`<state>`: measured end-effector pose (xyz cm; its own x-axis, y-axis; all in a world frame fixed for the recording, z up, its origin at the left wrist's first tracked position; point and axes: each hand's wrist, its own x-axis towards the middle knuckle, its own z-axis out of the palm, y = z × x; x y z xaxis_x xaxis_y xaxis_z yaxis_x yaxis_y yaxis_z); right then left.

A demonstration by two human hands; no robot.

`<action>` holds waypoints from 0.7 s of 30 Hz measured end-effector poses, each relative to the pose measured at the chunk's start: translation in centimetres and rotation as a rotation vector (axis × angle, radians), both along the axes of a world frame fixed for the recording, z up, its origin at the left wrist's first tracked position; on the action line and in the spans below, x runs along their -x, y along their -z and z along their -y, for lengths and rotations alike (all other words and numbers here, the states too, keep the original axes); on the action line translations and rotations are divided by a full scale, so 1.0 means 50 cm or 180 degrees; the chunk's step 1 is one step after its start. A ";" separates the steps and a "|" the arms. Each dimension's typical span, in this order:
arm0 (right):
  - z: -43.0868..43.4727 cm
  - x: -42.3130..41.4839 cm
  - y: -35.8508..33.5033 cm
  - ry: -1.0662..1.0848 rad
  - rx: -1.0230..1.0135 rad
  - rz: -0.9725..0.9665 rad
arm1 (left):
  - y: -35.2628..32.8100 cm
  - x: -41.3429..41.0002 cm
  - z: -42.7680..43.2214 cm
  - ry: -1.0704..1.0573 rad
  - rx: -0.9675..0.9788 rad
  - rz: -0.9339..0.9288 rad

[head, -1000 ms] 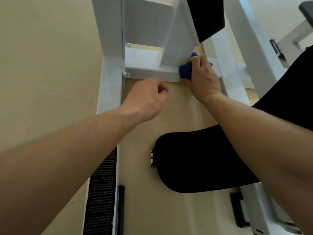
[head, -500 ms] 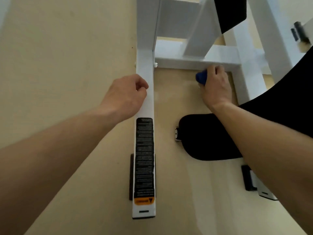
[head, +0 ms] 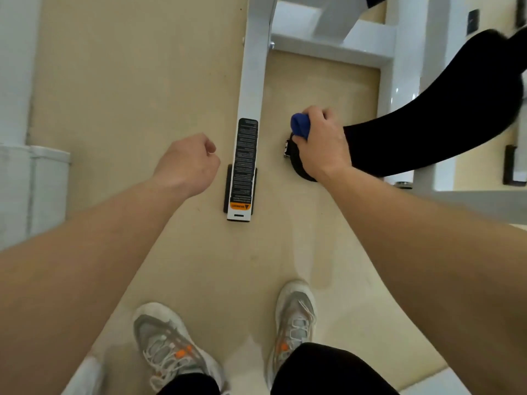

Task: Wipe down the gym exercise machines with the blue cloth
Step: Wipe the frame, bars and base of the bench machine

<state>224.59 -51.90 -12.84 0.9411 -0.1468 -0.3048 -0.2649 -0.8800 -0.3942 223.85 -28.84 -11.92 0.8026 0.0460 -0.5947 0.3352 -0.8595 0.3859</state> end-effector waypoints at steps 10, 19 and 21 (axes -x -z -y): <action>-0.073 0.076 -0.259 -0.0257 -0.0260 -0.0375 | -0.267 0.044 -0.005 0.0151 -0.0193 -0.0100; -0.066 0.077 -0.610 -0.0315 -0.0531 -0.0432 | -0.605 0.051 0.000 0.0174 -0.0304 0.0023; -0.048 0.078 -0.715 -0.0327 -0.0592 -0.0429 | -0.697 0.058 0.010 0.0119 -0.0286 0.0029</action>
